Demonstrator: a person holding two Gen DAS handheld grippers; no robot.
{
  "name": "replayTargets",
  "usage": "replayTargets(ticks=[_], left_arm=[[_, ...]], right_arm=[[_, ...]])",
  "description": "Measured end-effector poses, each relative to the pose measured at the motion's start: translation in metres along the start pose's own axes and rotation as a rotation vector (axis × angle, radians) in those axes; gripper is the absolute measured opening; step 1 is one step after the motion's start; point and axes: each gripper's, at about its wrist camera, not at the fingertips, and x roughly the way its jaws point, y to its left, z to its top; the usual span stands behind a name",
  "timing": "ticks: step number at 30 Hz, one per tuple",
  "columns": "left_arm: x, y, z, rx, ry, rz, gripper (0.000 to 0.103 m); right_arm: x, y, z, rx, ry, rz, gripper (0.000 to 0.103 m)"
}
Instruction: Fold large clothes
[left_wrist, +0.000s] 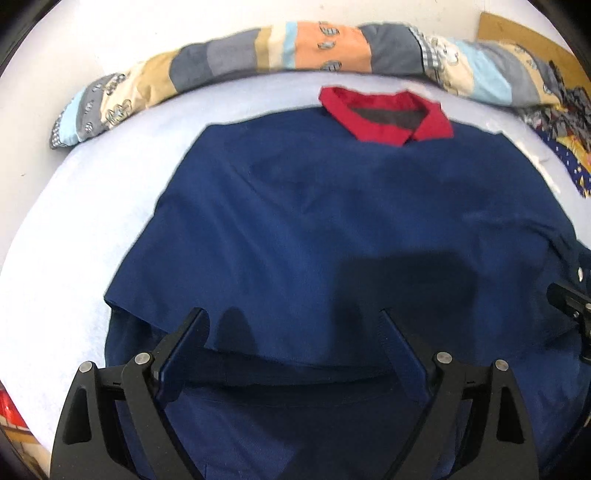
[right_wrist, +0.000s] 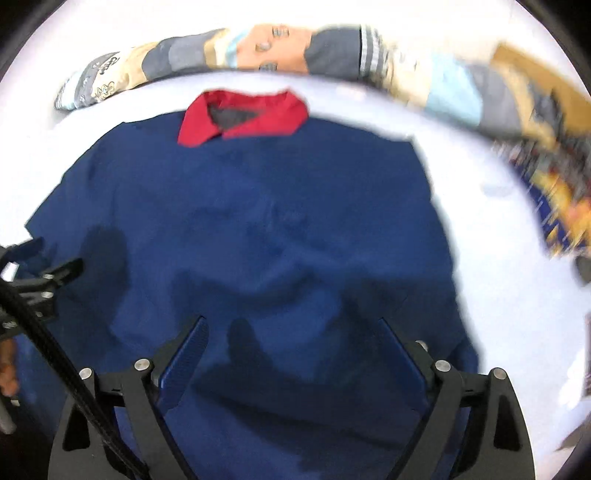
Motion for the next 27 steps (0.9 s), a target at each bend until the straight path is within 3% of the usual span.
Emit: replayTargets(ticks=[5,7,11,27], left_arm=[[0.013,-0.004,-0.002,0.031,0.036,0.019,0.091],[0.022,-0.006,-0.004,0.043,0.059,0.026,0.093],[0.023,-0.004,-0.003,0.031,0.059,0.026,0.094],[0.014,-0.023,-0.007,0.105,0.014,0.040,0.094]], right_arm=[[0.014,0.008,0.000,-0.045,0.019,-0.046,0.094],[0.028,0.008,-0.002,-0.048,0.067,-0.041,0.094],[0.033,0.007,0.001,-0.030,0.073,-0.028,0.095],[-0.012,0.063,-0.015,-0.232,-0.066,-0.029,0.095]])
